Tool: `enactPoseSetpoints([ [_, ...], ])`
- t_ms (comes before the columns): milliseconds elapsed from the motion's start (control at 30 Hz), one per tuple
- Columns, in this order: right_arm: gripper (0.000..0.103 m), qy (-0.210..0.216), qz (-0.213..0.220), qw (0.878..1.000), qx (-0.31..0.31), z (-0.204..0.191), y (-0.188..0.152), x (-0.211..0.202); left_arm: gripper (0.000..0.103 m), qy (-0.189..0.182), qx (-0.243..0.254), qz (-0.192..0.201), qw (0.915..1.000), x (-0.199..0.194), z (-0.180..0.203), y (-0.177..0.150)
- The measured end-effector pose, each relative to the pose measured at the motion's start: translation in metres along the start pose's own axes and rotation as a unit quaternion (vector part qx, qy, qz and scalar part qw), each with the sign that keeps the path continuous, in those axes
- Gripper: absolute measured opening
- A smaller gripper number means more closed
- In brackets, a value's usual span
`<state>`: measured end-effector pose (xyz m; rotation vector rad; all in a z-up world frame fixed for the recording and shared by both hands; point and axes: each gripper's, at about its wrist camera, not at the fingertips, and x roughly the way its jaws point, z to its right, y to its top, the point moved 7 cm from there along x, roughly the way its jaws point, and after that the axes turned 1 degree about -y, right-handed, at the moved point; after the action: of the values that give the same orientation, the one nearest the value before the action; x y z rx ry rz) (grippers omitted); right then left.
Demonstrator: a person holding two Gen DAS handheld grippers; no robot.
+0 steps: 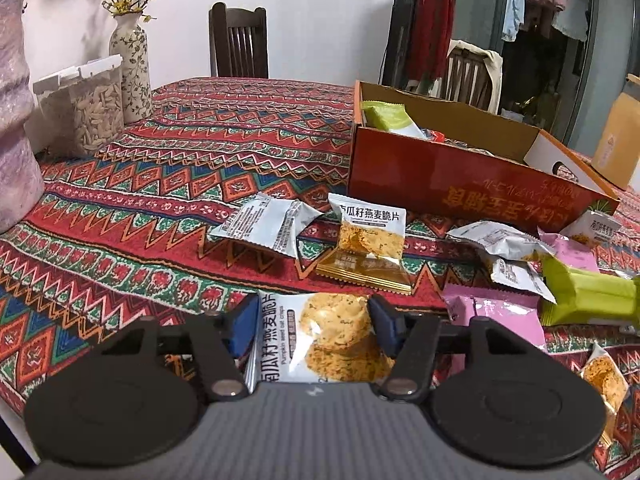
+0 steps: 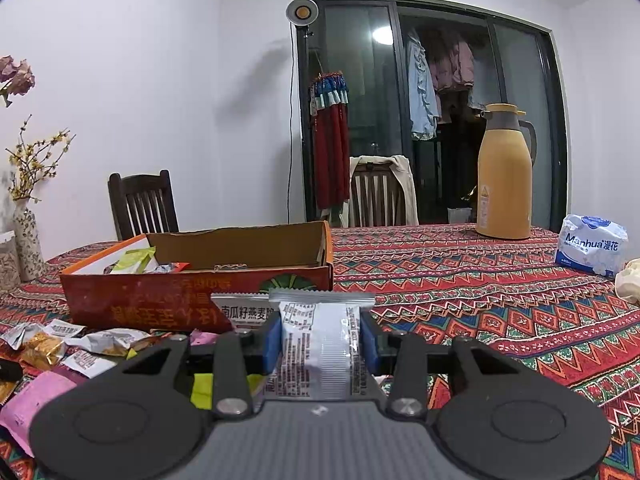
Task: Organize snacks
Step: 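Grasp the oat crisp packet with the left gripper while the right gripper holds the white packet, then carry both packets over the orange box and open both grippers to drop them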
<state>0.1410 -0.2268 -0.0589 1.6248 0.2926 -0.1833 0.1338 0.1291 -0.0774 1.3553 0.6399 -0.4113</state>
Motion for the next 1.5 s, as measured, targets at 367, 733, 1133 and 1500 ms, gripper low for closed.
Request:
enactPoseSetpoints([
  [367, 0.039, 0.006, 0.009, 1.000, -0.009, -0.005, 0.006, -0.008, 0.049, -0.028, 0.015, 0.045, 0.9985, -0.018, 0.008, 0.023],
  [733, 0.039, 0.042, 0.066, 0.996, -0.049, -0.038, 0.078, 0.005, 0.049, -0.062, 0.041, 0.133, 0.9884, -0.025, 0.053, 0.098],
  [1133, 0.040, 0.069, 0.086, 0.993, -0.049, -0.069, 0.145, 0.099, 0.049, -0.060, 0.013, 0.147, 0.9872, 0.039, 0.094, 0.179],
  [1500, 0.040, 0.087, 0.015, 0.994, -0.060, -0.079, 0.106, 0.143, 0.049, -0.070, 0.024, 0.111, 0.9910, 0.093, 0.095, 0.167],
])
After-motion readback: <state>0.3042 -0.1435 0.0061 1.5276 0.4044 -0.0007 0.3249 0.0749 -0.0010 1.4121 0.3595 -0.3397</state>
